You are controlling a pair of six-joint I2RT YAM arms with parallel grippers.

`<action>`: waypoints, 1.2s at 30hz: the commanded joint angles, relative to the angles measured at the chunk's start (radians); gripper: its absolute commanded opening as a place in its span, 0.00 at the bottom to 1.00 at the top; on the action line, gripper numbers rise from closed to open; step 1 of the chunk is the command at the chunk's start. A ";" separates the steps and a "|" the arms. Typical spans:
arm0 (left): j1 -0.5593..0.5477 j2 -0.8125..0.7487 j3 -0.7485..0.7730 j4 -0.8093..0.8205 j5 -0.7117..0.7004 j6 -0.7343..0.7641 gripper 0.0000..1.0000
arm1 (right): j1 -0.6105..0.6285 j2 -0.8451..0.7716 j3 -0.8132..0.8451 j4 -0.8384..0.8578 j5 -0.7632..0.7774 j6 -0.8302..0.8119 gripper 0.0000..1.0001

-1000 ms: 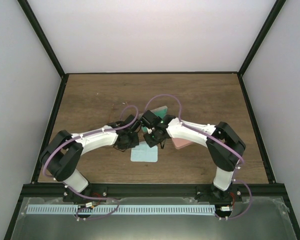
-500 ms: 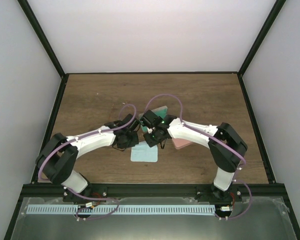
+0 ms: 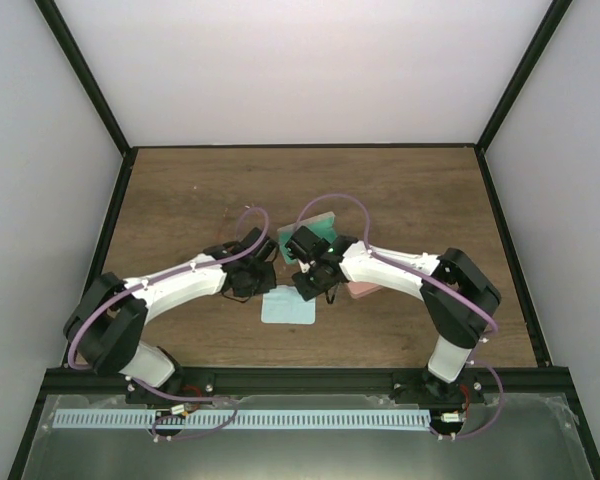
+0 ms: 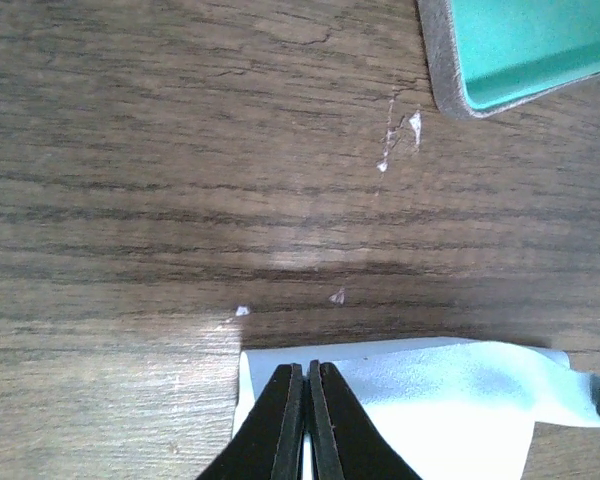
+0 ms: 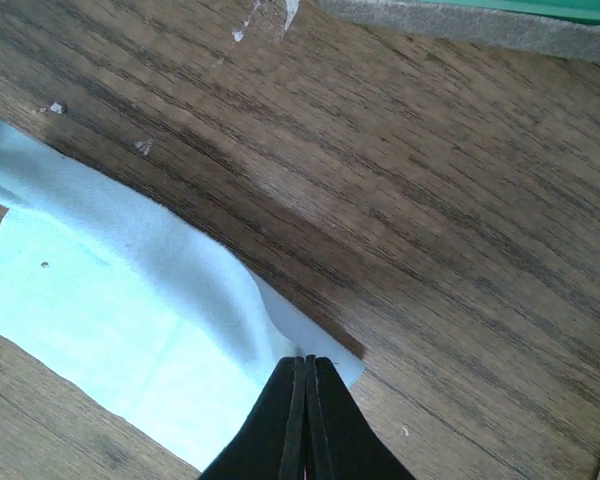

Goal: Organize the sunglasses
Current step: Fold the glasses cleaning cloth at the center of the board.

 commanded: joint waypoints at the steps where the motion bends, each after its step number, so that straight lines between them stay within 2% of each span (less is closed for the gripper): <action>1: -0.004 -0.034 -0.030 -0.007 0.006 0.007 0.04 | 0.006 -0.017 0.008 0.013 -0.003 0.008 0.01; 14: -0.020 -0.049 -0.076 -0.007 0.012 0.003 0.04 | 0.006 -0.021 0.000 0.009 0.003 0.012 0.01; 36: -0.048 -0.023 -0.058 0.000 0.047 -0.004 0.04 | 0.008 -0.035 -0.028 0.014 -0.026 0.015 0.01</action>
